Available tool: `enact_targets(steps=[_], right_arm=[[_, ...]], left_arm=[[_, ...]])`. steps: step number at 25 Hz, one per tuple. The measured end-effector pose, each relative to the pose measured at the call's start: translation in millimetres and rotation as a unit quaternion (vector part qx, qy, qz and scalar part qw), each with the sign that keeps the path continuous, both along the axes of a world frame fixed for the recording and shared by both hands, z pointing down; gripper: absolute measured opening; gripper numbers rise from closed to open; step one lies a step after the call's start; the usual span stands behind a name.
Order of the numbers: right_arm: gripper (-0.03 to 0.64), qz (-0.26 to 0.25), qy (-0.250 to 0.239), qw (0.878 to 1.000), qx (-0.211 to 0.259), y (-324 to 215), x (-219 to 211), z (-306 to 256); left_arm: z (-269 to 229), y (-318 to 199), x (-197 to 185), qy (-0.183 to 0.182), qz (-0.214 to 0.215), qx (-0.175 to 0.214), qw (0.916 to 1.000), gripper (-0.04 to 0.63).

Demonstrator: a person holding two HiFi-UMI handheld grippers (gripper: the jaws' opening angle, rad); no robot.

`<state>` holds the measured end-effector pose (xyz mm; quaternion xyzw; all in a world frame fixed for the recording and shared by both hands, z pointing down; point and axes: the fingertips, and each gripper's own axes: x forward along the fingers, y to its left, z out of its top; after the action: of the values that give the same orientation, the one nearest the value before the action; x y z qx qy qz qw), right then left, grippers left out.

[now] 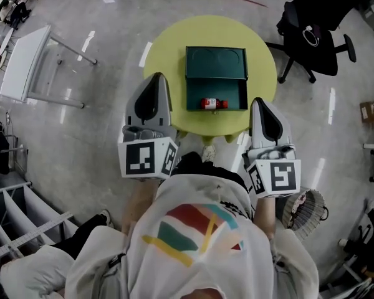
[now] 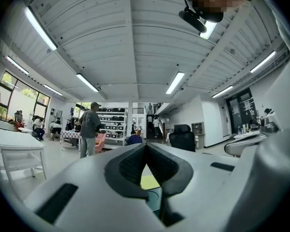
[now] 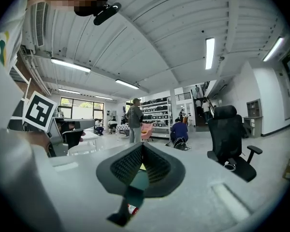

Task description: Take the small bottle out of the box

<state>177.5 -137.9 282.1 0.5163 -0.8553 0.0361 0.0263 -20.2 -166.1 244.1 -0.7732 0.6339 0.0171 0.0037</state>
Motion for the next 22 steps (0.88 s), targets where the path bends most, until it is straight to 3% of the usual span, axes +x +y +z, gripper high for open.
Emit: enact_targets(steps=[5, 8, 13, 22], right_arm=[[0.0, -0.006, 0.004, 1.0, -0.003, -19, -1, -4], [0.0, 0.0, 0.007, 1.0, 0.006, -29, 1, -8], [0.0, 0.022, -0.033, 0.999, 0.017, -38, 6, -21], [0.0, 0.042, 0.001, 0.999, 0.032, -50, 3, -20]], left_arm=[[7, -26, 12, 0.012, 0.017, -0.02, 0.9996, 0.014], [4, -39, 24, 0.013, 0.037, -0.011, 0.9992, 0.015], [-10, -54, 38, 0.016, 0.07, 0.009, 0.9974, 0.015], [-13, -67, 37, 0.016, 0.088, 0.02, 0.9958, 0.014]])
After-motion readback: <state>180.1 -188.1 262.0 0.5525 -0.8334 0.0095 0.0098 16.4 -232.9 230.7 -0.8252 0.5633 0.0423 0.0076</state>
